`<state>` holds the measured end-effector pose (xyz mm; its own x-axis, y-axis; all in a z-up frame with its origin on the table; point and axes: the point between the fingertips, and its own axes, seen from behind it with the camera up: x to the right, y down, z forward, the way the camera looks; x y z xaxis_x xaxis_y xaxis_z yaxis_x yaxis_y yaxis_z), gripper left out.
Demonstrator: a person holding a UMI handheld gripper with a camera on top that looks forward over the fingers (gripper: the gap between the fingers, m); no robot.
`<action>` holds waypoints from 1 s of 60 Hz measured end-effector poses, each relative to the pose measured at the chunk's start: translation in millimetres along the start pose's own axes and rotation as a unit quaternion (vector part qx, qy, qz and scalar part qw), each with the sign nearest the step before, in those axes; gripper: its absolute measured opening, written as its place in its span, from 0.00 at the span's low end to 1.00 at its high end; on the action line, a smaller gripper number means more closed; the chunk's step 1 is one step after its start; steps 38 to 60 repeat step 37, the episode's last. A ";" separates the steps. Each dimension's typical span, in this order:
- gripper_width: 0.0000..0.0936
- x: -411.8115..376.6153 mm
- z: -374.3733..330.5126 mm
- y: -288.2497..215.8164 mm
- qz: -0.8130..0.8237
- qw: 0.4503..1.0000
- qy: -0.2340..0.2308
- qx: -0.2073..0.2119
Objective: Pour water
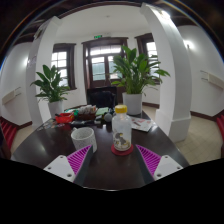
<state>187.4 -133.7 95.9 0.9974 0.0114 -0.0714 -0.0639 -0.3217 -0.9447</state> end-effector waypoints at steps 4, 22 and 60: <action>0.91 -3.7 -15.5 -9.8 -0.007 1.000 0.007 0.005; 0.91 -22.8 -51.4 -64.1 -0.023 0.998 0.019 0.056; 0.91 -38.1 -63.9 -97.5 -0.048 0.994 0.018 0.094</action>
